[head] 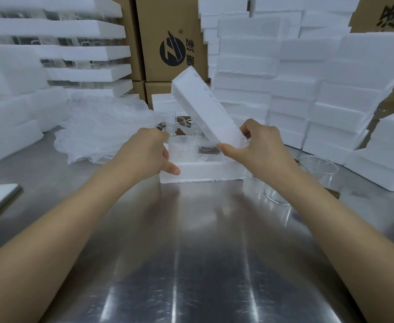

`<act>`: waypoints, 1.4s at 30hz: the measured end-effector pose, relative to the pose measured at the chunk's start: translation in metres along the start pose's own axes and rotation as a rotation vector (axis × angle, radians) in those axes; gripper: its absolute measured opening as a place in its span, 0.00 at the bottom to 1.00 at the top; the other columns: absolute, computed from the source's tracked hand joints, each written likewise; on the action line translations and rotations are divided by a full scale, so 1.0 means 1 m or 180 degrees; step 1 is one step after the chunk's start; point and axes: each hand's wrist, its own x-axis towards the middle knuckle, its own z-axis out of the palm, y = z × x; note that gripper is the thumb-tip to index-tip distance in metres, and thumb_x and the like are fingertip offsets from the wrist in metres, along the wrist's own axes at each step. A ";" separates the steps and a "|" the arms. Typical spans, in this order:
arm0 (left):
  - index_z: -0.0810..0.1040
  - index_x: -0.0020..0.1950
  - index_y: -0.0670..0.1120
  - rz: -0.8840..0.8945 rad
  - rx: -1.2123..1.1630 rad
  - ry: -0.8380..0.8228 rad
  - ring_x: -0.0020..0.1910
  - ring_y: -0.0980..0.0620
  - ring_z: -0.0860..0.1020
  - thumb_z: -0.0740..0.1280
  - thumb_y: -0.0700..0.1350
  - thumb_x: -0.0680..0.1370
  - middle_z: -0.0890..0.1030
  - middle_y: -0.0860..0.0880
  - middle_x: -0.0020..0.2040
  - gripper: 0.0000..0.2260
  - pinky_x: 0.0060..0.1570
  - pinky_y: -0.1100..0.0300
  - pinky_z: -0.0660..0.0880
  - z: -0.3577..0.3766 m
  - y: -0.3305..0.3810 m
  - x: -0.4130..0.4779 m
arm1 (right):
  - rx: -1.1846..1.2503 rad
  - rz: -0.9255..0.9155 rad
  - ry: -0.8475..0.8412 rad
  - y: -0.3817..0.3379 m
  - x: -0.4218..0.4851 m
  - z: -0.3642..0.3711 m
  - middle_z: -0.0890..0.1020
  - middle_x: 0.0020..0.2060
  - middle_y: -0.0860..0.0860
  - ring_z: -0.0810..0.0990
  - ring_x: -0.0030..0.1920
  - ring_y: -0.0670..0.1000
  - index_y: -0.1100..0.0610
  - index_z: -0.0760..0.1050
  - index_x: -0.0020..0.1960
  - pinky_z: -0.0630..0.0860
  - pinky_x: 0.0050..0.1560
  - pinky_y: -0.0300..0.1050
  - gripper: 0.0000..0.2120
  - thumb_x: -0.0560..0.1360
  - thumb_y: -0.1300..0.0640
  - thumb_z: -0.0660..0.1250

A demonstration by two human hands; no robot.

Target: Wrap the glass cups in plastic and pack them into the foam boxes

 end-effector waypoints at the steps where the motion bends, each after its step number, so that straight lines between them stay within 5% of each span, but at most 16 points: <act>1: 0.76 0.49 0.40 -0.0061 -0.0023 0.0005 0.27 0.54 0.79 0.79 0.50 0.66 0.83 0.50 0.42 0.21 0.32 0.59 0.72 -0.001 0.002 0.000 | 0.0005 -0.0009 -0.0013 0.000 0.000 0.000 0.69 0.36 0.44 0.70 0.32 0.43 0.55 0.70 0.45 0.66 0.26 0.39 0.20 0.68 0.42 0.72; 4: 0.75 0.45 0.40 -0.0256 -0.0380 0.0053 0.26 0.54 0.81 0.70 0.46 0.75 0.84 0.48 0.36 0.10 0.31 0.59 0.76 -0.006 0.008 -0.003 | 0.0079 -0.0074 0.0061 -0.001 0.000 -0.002 0.71 0.37 0.44 0.71 0.33 0.43 0.55 0.71 0.46 0.67 0.28 0.40 0.19 0.68 0.43 0.73; 7: 0.76 0.36 0.35 -0.0370 -0.0703 0.0559 0.27 0.49 0.82 0.58 0.40 0.75 0.84 0.42 0.35 0.13 0.35 0.52 0.80 -0.008 0.005 -0.004 | 0.0322 -0.0144 0.0285 -0.005 0.000 -0.007 0.73 0.38 0.42 0.73 0.34 0.45 0.56 0.72 0.47 0.70 0.29 0.42 0.19 0.68 0.44 0.73; 10: 0.79 0.42 0.38 -0.0390 -0.0847 0.1628 0.34 0.43 0.81 0.54 0.40 0.75 0.83 0.42 0.38 0.14 0.38 0.53 0.79 -0.009 -0.002 0.000 | 0.0356 -0.0316 0.0312 -0.008 -0.001 -0.014 0.75 0.41 0.43 0.77 0.37 0.51 0.56 0.73 0.51 0.73 0.30 0.46 0.19 0.68 0.46 0.74; 12: 0.77 0.53 0.45 -0.0333 -0.1662 0.1941 0.37 0.50 0.80 0.53 0.43 0.79 0.81 0.49 0.43 0.14 0.39 0.59 0.77 -0.011 0.000 0.003 | 0.0109 -0.0451 0.0250 -0.009 -0.001 -0.017 0.78 0.46 0.48 0.78 0.43 0.54 0.56 0.74 0.54 0.77 0.38 0.52 0.20 0.68 0.47 0.74; 14: 0.74 0.60 0.51 -0.0278 -0.2652 0.1800 0.44 0.55 0.79 0.52 0.49 0.82 0.79 0.54 0.50 0.13 0.44 0.60 0.75 -0.014 0.001 0.009 | -0.0252 -0.0576 0.0152 -0.008 -0.001 -0.017 0.79 0.52 0.50 0.77 0.47 0.54 0.56 0.73 0.57 0.76 0.46 0.52 0.22 0.69 0.48 0.74; 17: 0.75 0.57 0.59 -0.0399 -0.3334 0.1036 0.53 0.57 0.78 0.55 0.59 0.80 0.79 0.60 0.52 0.13 0.53 0.57 0.73 -0.012 0.000 0.017 | -0.0658 -0.0694 0.0022 -0.006 -0.002 -0.016 0.77 0.57 0.51 0.76 0.49 0.55 0.57 0.72 0.60 0.74 0.48 0.50 0.23 0.70 0.49 0.74; 20: 0.76 0.60 0.54 -0.0563 -0.3050 0.0561 0.59 0.53 0.75 0.61 0.57 0.75 0.78 0.55 0.60 0.17 0.61 0.55 0.69 0.000 -0.007 0.018 | -0.0919 -0.0702 -0.0090 -0.003 -0.001 -0.012 0.76 0.57 0.51 0.75 0.49 0.55 0.57 0.72 0.59 0.70 0.44 0.48 0.23 0.69 0.50 0.74; 26: 0.72 0.50 0.49 -0.0746 -0.2782 0.0404 0.47 0.50 0.70 0.59 0.45 0.78 0.73 0.49 0.48 0.04 0.49 0.55 0.66 0.008 -0.008 0.015 | -0.1078 -0.0650 -0.0308 0.002 0.001 -0.008 0.76 0.57 0.51 0.75 0.49 0.55 0.56 0.72 0.59 0.65 0.40 0.45 0.24 0.68 0.49 0.75; 35: 0.67 0.48 0.48 -0.0912 -0.2523 0.0036 0.44 0.49 0.68 0.56 0.46 0.78 0.69 0.46 0.45 0.03 0.47 0.52 0.65 0.008 -0.002 0.014 | -0.1264 -0.0660 -0.0421 0.003 0.002 -0.005 0.73 0.54 0.50 0.69 0.42 0.53 0.55 0.71 0.56 0.65 0.38 0.45 0.24 0.66 0.50 0.77; 42: 0.73 0.58 0.47 -0.1118 -0.2764 0.0016 0.58 0.46 0.74 0.56 0.52 0.80 0.77 0.47 0.57 0.13 0.67 0.46 0.68 0.019 -0.010 0.016 | -0.1290 -0.0753 -0.0523 0.003 0.004 -0.006 0.72 0.52 0.51 0.74 0.44 0.57 0.55 0.71 0.55 0.69 0.42 0.48 0.21 0.69 0.50 0.74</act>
